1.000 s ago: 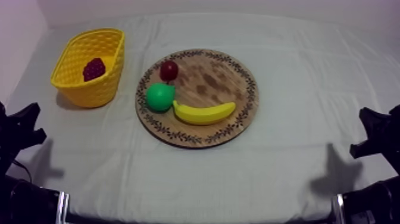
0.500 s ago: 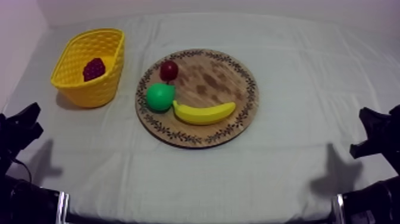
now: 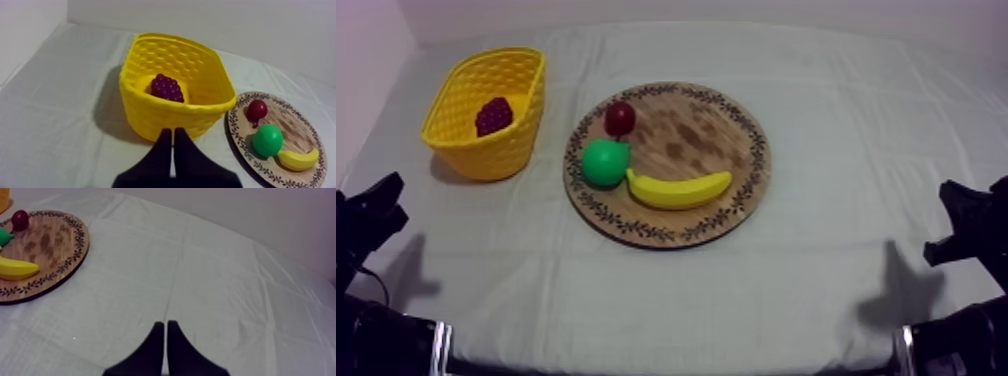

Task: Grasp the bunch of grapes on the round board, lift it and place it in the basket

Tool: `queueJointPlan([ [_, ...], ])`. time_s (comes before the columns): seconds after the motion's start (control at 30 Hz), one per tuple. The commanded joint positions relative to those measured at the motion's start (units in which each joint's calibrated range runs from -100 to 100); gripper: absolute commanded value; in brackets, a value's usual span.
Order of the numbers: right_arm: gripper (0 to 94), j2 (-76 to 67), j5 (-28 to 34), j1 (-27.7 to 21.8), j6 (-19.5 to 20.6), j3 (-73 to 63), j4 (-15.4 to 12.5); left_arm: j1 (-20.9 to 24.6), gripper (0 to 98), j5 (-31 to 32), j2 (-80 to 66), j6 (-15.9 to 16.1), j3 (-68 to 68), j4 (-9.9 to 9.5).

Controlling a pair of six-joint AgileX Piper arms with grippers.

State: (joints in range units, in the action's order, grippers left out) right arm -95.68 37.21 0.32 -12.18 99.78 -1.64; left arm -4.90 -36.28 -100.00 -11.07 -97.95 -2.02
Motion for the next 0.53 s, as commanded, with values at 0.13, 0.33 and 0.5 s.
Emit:
queueJointPlan([
  [0.13, 0.5, 0.0, 0.0, 0.0, 0.0, 0.0, 0.0, 0.0, 0.1, 0.0, 0.0, 0.0, 0.0, -0.01],
  [0.33, 0.5, 0.0, 0.0, 0.0, 0.0, 0.0, 0.0, 0.0, 0.1, -0.2, 0.0, 0.0, -0.2, -0.01],
  [0.5, 0.5, 0.0, 0.0, 0.0, 0.0, 0.0, 0.0, 0.0, 0.1, -0.4, 0.0, 0.0, -0.4, -0.01],
])
